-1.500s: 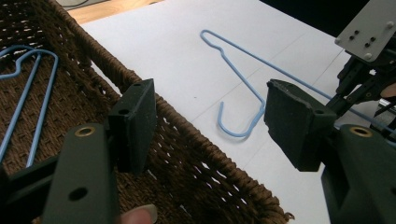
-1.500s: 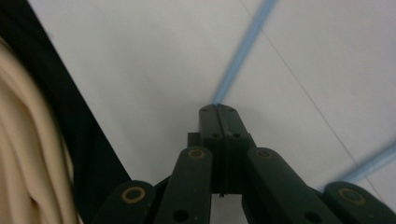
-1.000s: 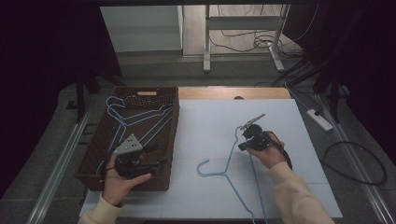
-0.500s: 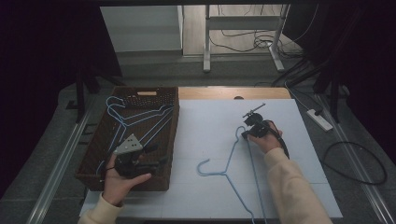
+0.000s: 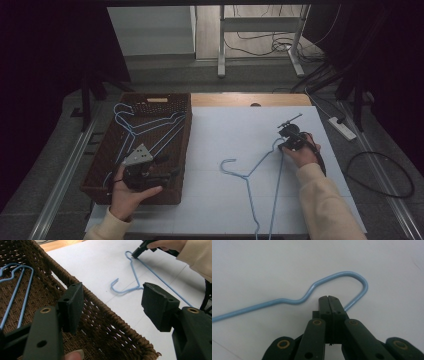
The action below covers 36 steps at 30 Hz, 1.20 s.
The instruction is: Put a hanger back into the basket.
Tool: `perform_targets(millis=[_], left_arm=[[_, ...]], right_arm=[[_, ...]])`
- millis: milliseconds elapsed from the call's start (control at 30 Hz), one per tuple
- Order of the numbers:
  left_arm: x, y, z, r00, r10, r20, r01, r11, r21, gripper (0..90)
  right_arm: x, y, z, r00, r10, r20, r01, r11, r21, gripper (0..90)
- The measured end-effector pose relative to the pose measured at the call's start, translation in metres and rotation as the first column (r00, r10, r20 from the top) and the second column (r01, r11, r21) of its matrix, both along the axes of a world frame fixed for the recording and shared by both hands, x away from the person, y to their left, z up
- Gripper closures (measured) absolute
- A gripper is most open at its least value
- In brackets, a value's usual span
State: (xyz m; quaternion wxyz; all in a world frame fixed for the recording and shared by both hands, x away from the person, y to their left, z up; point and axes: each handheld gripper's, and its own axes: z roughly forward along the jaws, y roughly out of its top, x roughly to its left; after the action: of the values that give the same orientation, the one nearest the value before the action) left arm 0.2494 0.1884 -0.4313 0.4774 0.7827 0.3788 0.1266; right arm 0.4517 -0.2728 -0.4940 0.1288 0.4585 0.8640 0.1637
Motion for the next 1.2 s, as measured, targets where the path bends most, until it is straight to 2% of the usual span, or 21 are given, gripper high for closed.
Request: perform_targets(millis=[33,100,133,200,233,267,367,500,633,767,867,933,967,1000,1033,1100,1167,1200], left_arm=[[0.0,0.0,0.0,1.0,0.0,0.0,0.0,1.0,0.0,34.8],[0.0,0.0,0.0,1.0,0.0,-0.002,0.0,1.0,0.0,34.9],[0.0,-0.001,-0.001,1.0,-0.003,-0.002,0.003,1.0,0.002,34.9],[0.0,-0.002,-0.001,1.0,-0.004,-0.003,0.004,1.0,0.004,34.9],[0.0,-0.002,-0.001,1.0,-0.005,-0.003,0.005,1.0,0.004,34.8],[0.0,-0.002,-0.001,1.0,-0.006,-0.003,0.006,1.0,0.005,34.8],[0.0,-0.003,0.0,1.0,-0.006,-0.002,0.006,1.0,0.004,34.9],[0.0,-0.003,0.0,1.0,-0.006,-0.001,0.006,1.0,0.003,34.9],[0.0,-0.004,0.0,1.0,-0.01,-0.001,0.01,0.9999,0.005,34.9],[0.0,-0.005,0.0,0.9999,-0.012,-0.003,0.012,0.9999,0.006,34.9],[0.0,-0.006,-0.001,0.9999,-0.011,-0.003,0.011,0.9999,0.007,34.9],[0.0,-0.006,-0.002,0.9999,-0.011,-0.004,0.011,0.9999,0.007,34.9],[0.0,-0.006,-0.002,0.9999,-0.011,-0.004,0.011,0.9999,0.007,34.9],[0.001,-0.006,-0.002,0.9999,-0.011,-0.005,0.011,0.9999,0.007,34.9],[0.001,-0.006,-0.002,0.9999,-0.012,-0.006,0.012,0.9999,0.008,34.8],[0.001,-0.006,-0.003,0.9999,-0.014,-0.007,0.014,0.9999,0.008,34.9],[0.001,-0.007,-0.003,0.9999,-0.014,-0.006,0.014,0.9999,0.008,34.8],[0.0,-0.006,-0.002,0.9999,-0.015,-0.005,0.015,0.9999,0.008,34.8]], right_arm=[[-0.007,-0.012,0.001,0.9996,-0.026,-0.001,0.026,1.0,-0.001,90.0],[-0.01,-0.016,0.001,0.9993,-0.038,-0.004,0.038,0.999,0.003,90.0],[-0.018,-0.024,0.002,0.9982,-0.059,-0.011,0.059,0.998,-0.005,90.0],[-0.021,-0.027,0.002,0.9979,-0.063,-0.013,0.063,0.998,-0.011,90.0],[-0.031,-0.034,0.003,0.997,-0.076,-0.015,0.076,0.997,-0.017,90.0],[-0.031,-0.034,0.003,0.997,-0.076,-0.015,0.076,0.997,-0.017,90.0],[-0.048,-0.045,0.003,0.9952,-0.095,-0.019,0.095,0.995,-0.009,90.0],[-0.06,-0.05,0.003,0.9944,-0.103,-0.024,0.103,0.995,-0.005,90.0],[-0.08,-0.052,0.003,0.995,-0.099,-0.015,0.099,0.995,-0.01,90.0],[-0.083,-0.049,0.003,0.9962,-0.087,-0.007,0.087,0.996,-0.012,90.0],[-0.082,-0.039,0.008,0.9991,-0.029,0.031,0.027,0.999,0.039,90.0],[-0.081,-0.028,0.013,0.9982,0.032,0.051,-0.036,0.995,0.089,90.0],[-0.08,-0.021,0.015,0.9969,0.052,0.059,-0.058,0.993,0.105,84.3],[-0.08,-0.021,0.015,0.9969,0.052,0.059,-0.058,0.993,0.105,84.3],[-0.079,-0.011,0.018,0.9945,0.083,0.065,-0.09,0.989,0.121,77.8],[-0.077,0.01,0.021,0.9847,0.157,0.077,-0.168,0.97,0.176,70.6],[-0.074,0.027,0.022,0.9763,0.2,0.081,-0.213,0.956,0.202,65.4],[-0.073,0.034,0.022,0.9733,0.215,0.08,-0.227,0.953,0.202,62.9]])
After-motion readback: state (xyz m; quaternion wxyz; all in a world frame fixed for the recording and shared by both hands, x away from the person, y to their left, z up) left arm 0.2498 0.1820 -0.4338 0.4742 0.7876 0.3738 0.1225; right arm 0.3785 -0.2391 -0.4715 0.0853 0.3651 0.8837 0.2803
